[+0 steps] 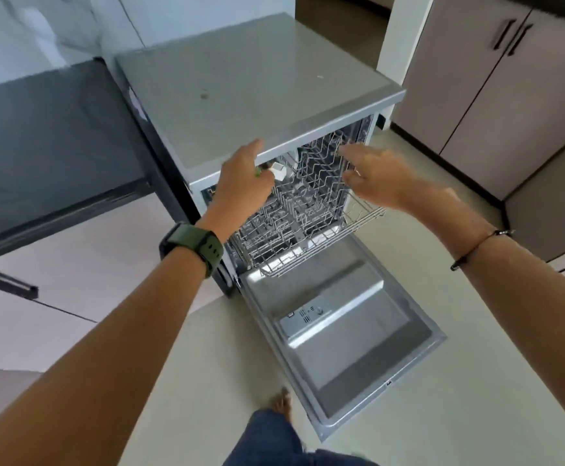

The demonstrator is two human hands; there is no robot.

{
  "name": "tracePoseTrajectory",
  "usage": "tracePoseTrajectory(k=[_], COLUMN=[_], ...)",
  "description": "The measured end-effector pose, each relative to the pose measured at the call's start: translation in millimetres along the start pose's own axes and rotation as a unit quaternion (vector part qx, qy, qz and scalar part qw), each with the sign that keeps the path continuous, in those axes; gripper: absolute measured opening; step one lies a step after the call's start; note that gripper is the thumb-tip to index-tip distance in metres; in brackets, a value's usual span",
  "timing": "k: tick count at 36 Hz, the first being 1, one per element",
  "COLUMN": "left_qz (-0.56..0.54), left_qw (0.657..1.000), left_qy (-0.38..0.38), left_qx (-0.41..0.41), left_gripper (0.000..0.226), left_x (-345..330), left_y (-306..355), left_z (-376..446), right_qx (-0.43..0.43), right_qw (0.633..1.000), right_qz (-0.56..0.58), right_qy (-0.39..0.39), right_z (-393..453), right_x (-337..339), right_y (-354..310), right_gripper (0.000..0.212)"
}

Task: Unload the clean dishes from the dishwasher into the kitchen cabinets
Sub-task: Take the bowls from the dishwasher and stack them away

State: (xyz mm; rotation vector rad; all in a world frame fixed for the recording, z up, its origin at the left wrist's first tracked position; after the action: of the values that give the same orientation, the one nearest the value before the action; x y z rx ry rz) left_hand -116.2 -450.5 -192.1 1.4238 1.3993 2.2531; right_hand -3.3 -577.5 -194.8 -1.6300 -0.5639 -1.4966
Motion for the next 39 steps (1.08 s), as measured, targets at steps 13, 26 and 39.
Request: tracePoseTrajectory(k=[13, 26, 39], left_qz=[0.051, 0.229, 0.463], left_qw=[0.986, 0.96, 0.886], left_qy=[-0.064, -0.055, 0.017], left_qx=[0.146, 0.154, -0.003], left_gripper=[0.054, 0.047, 0.029], left_x=[-115, -239, -270], left_y=[-110, -273, -337], left_z=[46, 183, 304], right_qx=[0.057, 0.167, 0.216], right_qw=[0.979, 0.973, 0.965], right_qz=[0.008, -0.003, -0.125], right_qy=[-0.196, -0.157, -0.074], right_z=[108, 268, 394], right_x=[-158, -315, -403], right_y=[49, 123, 102], right_gripper=[0.039, 0.059, 0.06])
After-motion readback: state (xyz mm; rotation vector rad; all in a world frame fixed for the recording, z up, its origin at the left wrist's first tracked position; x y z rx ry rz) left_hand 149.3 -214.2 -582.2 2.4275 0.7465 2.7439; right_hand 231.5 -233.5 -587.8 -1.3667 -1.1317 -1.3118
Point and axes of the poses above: each hand's wrist, its own z-axis towards the middle knuckle, its own x-axis out of the back of the hand, y = z × x, the point moved 9 cm from there along z, towards the middle knuckle, and after that the axes turned 5 degrees about y, right-handed, at the moved point
